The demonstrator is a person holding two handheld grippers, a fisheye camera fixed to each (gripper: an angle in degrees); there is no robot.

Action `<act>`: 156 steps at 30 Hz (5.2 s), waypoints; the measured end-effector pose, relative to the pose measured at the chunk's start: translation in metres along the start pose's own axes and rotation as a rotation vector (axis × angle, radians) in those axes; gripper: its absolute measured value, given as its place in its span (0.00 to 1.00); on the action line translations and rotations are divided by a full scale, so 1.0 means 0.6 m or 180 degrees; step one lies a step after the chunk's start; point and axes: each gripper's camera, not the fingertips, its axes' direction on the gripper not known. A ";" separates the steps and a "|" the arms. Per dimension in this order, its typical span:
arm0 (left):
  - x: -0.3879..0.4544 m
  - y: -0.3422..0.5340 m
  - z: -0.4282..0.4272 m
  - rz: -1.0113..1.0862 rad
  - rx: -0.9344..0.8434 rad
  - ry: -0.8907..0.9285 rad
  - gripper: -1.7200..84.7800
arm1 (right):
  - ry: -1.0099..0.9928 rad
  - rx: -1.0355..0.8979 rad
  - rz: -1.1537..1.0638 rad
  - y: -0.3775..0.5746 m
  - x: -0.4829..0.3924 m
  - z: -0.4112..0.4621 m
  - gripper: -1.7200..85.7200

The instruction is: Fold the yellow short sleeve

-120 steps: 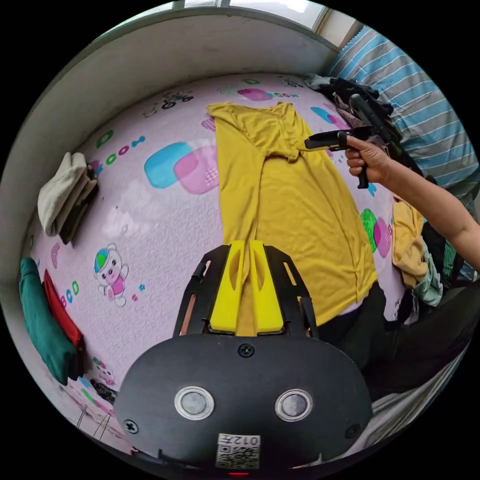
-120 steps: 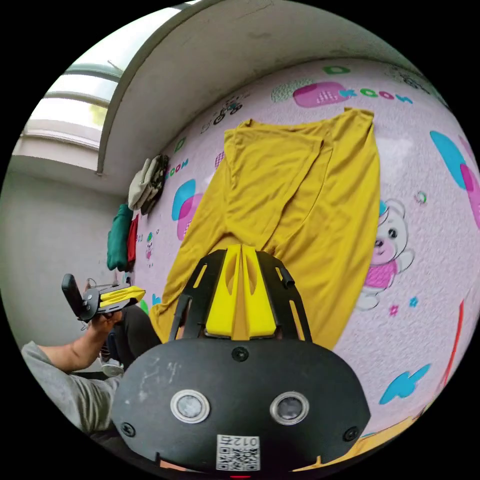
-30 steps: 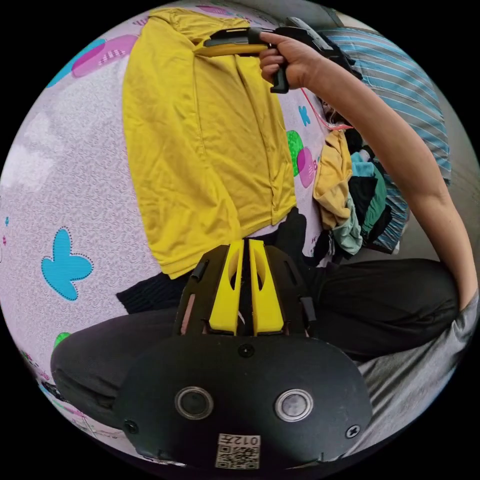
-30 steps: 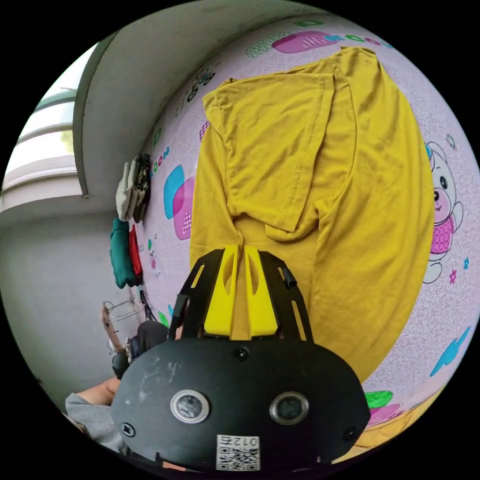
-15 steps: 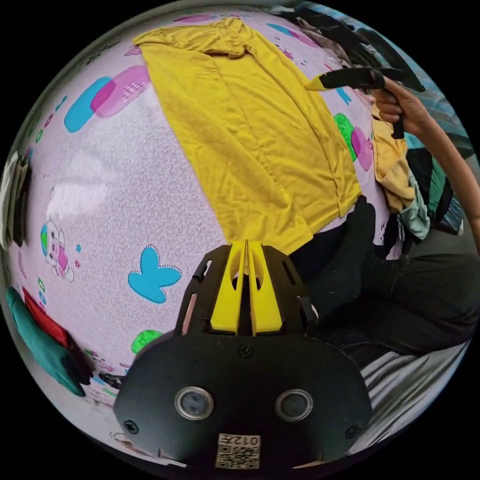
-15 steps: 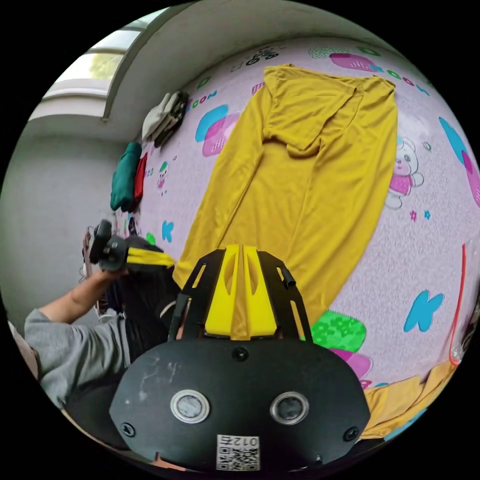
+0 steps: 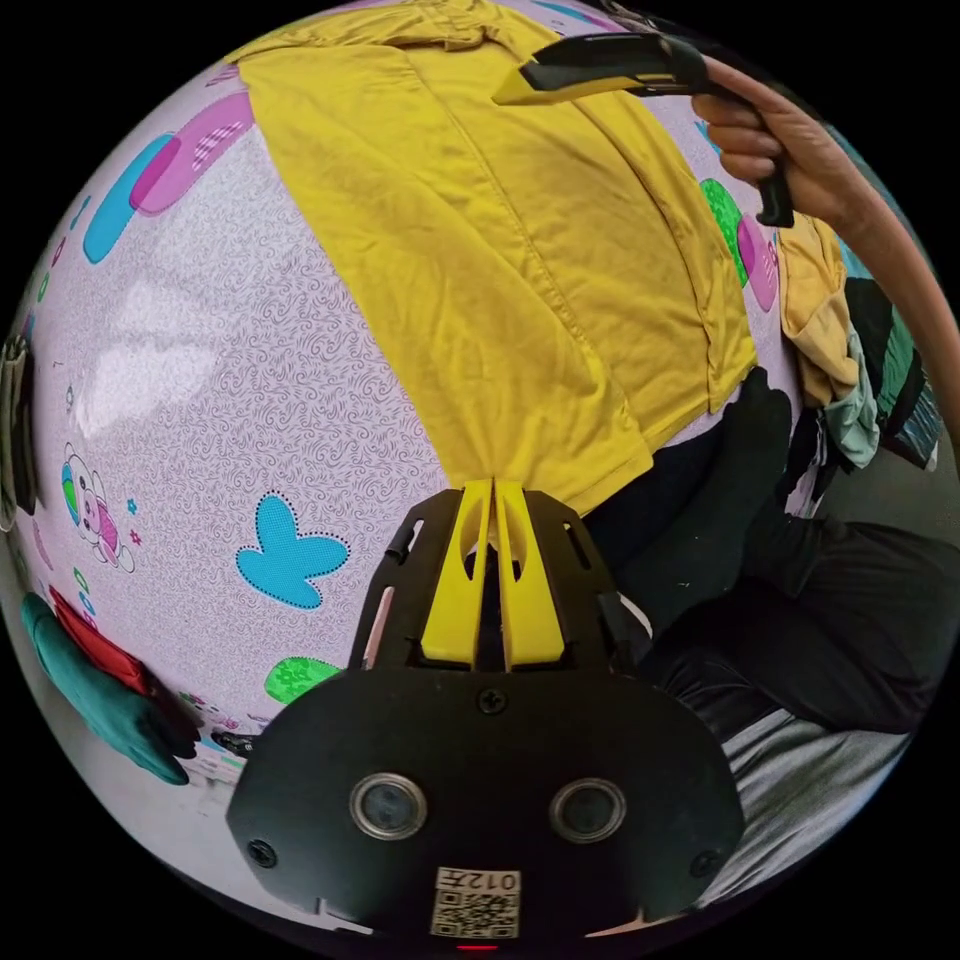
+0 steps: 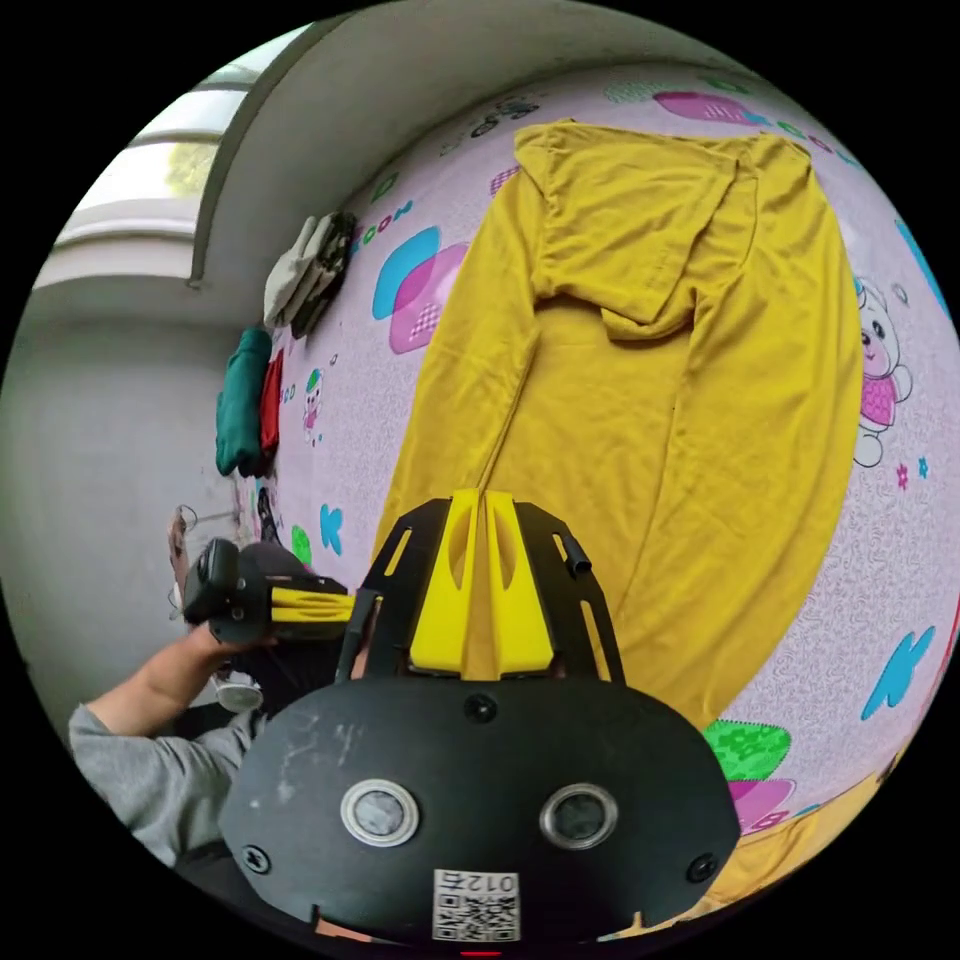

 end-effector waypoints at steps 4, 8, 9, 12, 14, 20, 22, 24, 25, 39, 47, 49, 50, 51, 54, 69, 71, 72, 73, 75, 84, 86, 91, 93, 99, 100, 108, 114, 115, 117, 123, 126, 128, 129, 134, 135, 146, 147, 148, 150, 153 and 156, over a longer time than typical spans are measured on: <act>-0.010 -0.012 0.005 -0.0030 0.0011 0.0132 0.03 | -0.0372 0.0051 0.0386 -0.018 0.042 0.022 0.03; -0.017 -0.024 0.008 -0.0051 0.0011 0.0211 0.03 | -0.0390 0.0004 0.0404 -0.024 0.048 0.041 0.03; -0.018 -0.028 0.008 -0.0051 0.0013 0.0220 0.03 | -0.0404 0.0007 0.0406 -0.024 0.048 0.042 0.03; -0.022 -0.037 0.009 -0.0055 0.0020 0.0250 0.03 | -0.0367 -0.0005 0.0386 -0.024 0.048 0.049 0.02; -0.026 -0.041 0.010 -0.0069 0.0027 0.0282 0.03 | -0.0325 -0.0008 0.0321 -0.020 0.047 0.050 0.02; -0.037 -0.053 0.012 -0.0099 0.0030 0.0360 0.03 | -0.0177 0.0172 0.0320 0.001 0.053 0.036 0.02; -0.038 -0.058 0.013 -0.0094 0.0019 0.0348 0.03 | 0.0025 0.0158 0.0324 0.008 0.053 0.040 0.02; -0.040 -0.060 0.013 -0.0093 0.0018 0.0340 0.02 | 0.0017 0.0171 0.0224 0.013 0.048 0.044 0.02; -0.042 -0.061 0.013 -0.0095 0.0022 0.0340 0.02 | -0.0020 0.0106 0.0245 0.015 0.048 0.047 0.02; -0.058 -0.061 0.014 -0.0100 0.0014 0.0250 0.03 | -0.0089 -0.0497 -0.0584 0.139 -0.032 0.128 0.01; -0.073 -0.046 -0.003 -0.0133 0.0086 0.0100 0.03 | 0.0495 -0.0473 -0.0780 0.194 -0.046 0.098 0.01; -0.074 -0.039 -0.021 -0.0162 0.0268 0.0018 0.03 | 0.0336 -0.0440 -0.0878 0.216 -0.052 0.090 0.01; -0.074 -0.039 -0.022 -0.0142 0.0287 0.0041 0.03 | 0.0203 -0.0444 -0.0922 0.231 -0.051 0.091 0.01; -0.073 -0.042 -0.020 -0.0105 0.0292 0.0072 0.03 | 0.0154 -0.0469 -0.0933 0.237 -0.048 0.094 0.01; -0.073 -0.052 0.003 -0.0026 0.0071 0.0003 0.03 | 0.0238 -0.0670 -0.0788 0.264 -0.018 0.110 0.01; -0.294 0.057 -0.017 -0.0655 0.0177 0.1893 0.09 | -0.0490 -0.0341 0.0533 0.545 0.211 -0.124 0.10; -0.303 0.060 -0.006 -0.0674 0.0038 0.1913 0.10 | -0.0775 -0.0162 0.0887 0.596 0.245 -0.130 0.12; -0.306 0.060 -0.004 -0.0659 -0.0014 0.1888 0.11 | -0.0859 -0.0128 0.0957 0.607 0.253 -0.129 0.12; -0.308 0.061 -0.004 -0.0635 -0.0033 0.1865 0.12 | -0.1001 -0.0107 0.1054 0.624 0.264 -0.125 0.12; -0.310 0.063 -0.002 -0.0601 -0.0081 0.1854 0.12 | -0.1104 -0.0143 0.1144 0.640 0.274 -0.117 0.13; -0.321 0.094 0.021 -0.0440 -0.0333 0.1998 0.13 | -0.1345 -0.0195 0.1123 0.670 0.274 -0.127 0.12; -0.324 0.104 0.024 -0.0429 -0.0383 0.1965 0.12 | -0.1369 -0.0189 0.1089 0.682 0.267 -0.132 0.12; -0.335 0.141 0.031 -0.0430 -0.0448 0.1930 0.07 | -0.1349 -0.0168 0.1007 0.708 0.244 -0.139 0.10; -0.337 0.157 0.029 -0.0391 -0.0422 0.1949 0.06 | -0.1358 -0.0205 0.0968 0.717 0.233 -0.140 0.09; -0.338 0.225 -0.005 -0.0036 0.0110 0.2103 0.04 | -0.1597 0.0061 0.0755 0.748 0.184 -0.183 0.03; -0.337 0.243 -0.017 0.0058 0.0305 0.2155 0.03 | -0.1711 0.0159 0.0702 0.753 0.173 -0.199 0.03; -0.331 0.377 -0.074 0.0279 0.1170 0.2499 0.03 | -0.1918 0.0437 0.0204 0.799 0.078 -0.307 0.02; -0.323 0.473 -0.106 0.0299 0.1656 0.2712 0.03 | -0.2036 0.0781 0.0028 0.870 0.016 -0.381 0.02; -0.317 0.490 -0.112 0.0337 0.1712 0.2715 0.03 | -0.2023 0.0811 -0.0015 0.887 0.002 -0.393 0.02; -0.305 0.515 -0.120 0.0402 0.1753 0.2708 0.04 | -0.2037 0.0849 -0.0082 0.915 -0.019 -0.408 0.02; -0.244 0.598 -0.135 0.0631 0.1740 0.2637 0.04 | -0.2025 0.0770 -0.0276 1.016 -0.082 -0.438 0.02; -0.212 0.640 -0.140 0.0694 0.1781 0.2647 0.04 | -0.2076 0.0716 -0.0412 1.061 -0.115 -0.452 0.02; -0.196 0.661 -0.144 0.0713 0.1840 0.2661 0.04 | -0.2101 0.0710 -0.0523 1.084 -0.138 -0.463 0.02; -0.189 0.670 -0.147 0.0695 0.1882 0.2680 0.04 | -0.2102 0.0713 -0.0537 1.087 -0.143 -0.465 0.02; -0.183 0.669 -0.166 0.0593 0.1992 0.2692 0.03 | -0.2074 0.0797 -0.0501 1.062 -0.158 -0.472 0.02; -0.183 0.662 -0.173 0.0558 0.2014 0.2708 0.03 | -0.2079 0.0817 -0.0491 1.055 -0.158 -0.473 0.02; -0.178 0.528 -0.267 0.0571 0.1969 0.2679 0.03 | -0.2020 0.0870 -0.0358 0.837 -0.172 -0.480 0.02; -0.181 0.508 -0.277 0.0556 0.1965 0.2713 0.03 | -0.2005 0.0858 -0.0342 0.822 -0.172 -0.481 0.02; -0.185 0.486 -0.288 0.0525 0.1957 0.2745 0.03 | -0.1978 0.0836 -0.0305 0.789 -0.171 -0.484 0.02; -0.191 0.451 -0.308 0.0492 0.1952 0.2761 0.03 | -0.1945 0.0800 -0.0256 0.737 -0.168 -0.487 0.02; -0.205 0.381 -0.344 0.0407 0.1946 0.2759 0.04 | -0.1854 0.0758 -0.0156 0.638 -0.157 -0.491 0.02; -0.227 0.296 -0.379 0.0289 0.1952 0.2832 0.04 | -0.1818 0.0763 -0.0082 0.523 -0.135 -0.486 0.02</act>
